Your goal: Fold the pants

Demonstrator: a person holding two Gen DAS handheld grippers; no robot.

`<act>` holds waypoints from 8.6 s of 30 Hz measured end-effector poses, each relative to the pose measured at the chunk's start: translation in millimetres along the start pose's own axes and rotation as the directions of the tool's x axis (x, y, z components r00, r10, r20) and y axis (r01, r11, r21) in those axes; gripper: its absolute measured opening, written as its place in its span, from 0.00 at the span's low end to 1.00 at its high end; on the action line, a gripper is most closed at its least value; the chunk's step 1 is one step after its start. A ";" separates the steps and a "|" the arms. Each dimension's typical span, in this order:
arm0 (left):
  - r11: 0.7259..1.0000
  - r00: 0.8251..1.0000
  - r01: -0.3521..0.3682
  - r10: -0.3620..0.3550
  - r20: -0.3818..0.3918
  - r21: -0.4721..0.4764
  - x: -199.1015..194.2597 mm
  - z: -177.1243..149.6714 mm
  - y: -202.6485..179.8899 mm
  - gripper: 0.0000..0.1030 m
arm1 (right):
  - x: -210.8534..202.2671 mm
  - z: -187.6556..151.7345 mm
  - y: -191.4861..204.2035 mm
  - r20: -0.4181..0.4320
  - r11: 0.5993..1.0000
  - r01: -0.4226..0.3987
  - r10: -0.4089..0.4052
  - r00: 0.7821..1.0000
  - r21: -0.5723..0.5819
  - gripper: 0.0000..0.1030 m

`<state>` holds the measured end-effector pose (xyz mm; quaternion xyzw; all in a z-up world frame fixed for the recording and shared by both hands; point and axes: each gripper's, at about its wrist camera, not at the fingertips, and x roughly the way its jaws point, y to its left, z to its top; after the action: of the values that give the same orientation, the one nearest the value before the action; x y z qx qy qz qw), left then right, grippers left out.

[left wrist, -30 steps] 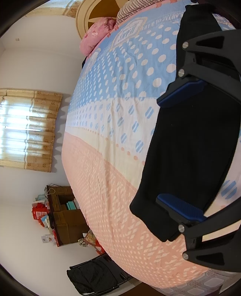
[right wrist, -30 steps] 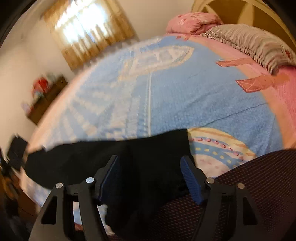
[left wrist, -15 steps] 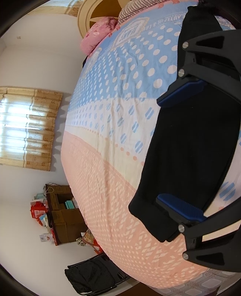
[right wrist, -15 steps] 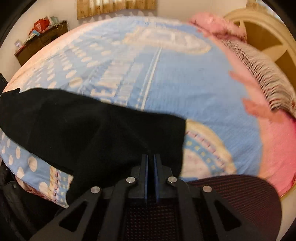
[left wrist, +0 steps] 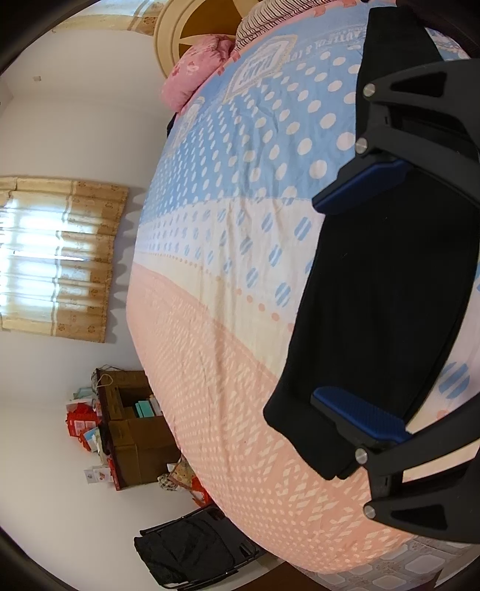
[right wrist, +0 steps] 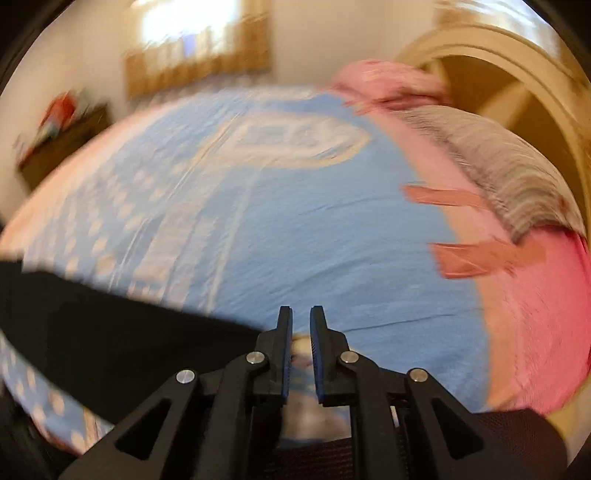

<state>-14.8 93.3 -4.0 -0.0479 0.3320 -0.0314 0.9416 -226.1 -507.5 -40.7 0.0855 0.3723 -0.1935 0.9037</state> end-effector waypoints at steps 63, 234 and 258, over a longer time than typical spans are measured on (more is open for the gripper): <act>0.984 0.992 0.024 -0.045 -0.116 -0.177 66.3 -24.8 134.7 0.41 | 6.4 -62.7 378.1 -0.033 0.674 -0.711 0.730 0.682 0.200 0.36; 0.868 0.913 0.400 -0.349 -0.210 0.295 14.4 -84.7 -97.6 0.78 | 41.2 -7.5 402.9 -0.172 0.746 -0.661 0.643 0.746 -0.082 0.33; 0.981 0.988 -0.100 0.117 -0.096 0.165 46.9 -77.7 -2.0 0.81 | 95.8 26.3 505.4 -0.545 0.306 -0.942 0.771 0.329 -0.137 0.72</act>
<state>-27.1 81.7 -93.2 0.0477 0.3796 -0.0089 0.9239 61.7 -82.6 -84.5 0.1076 0.4629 0.4406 0.7616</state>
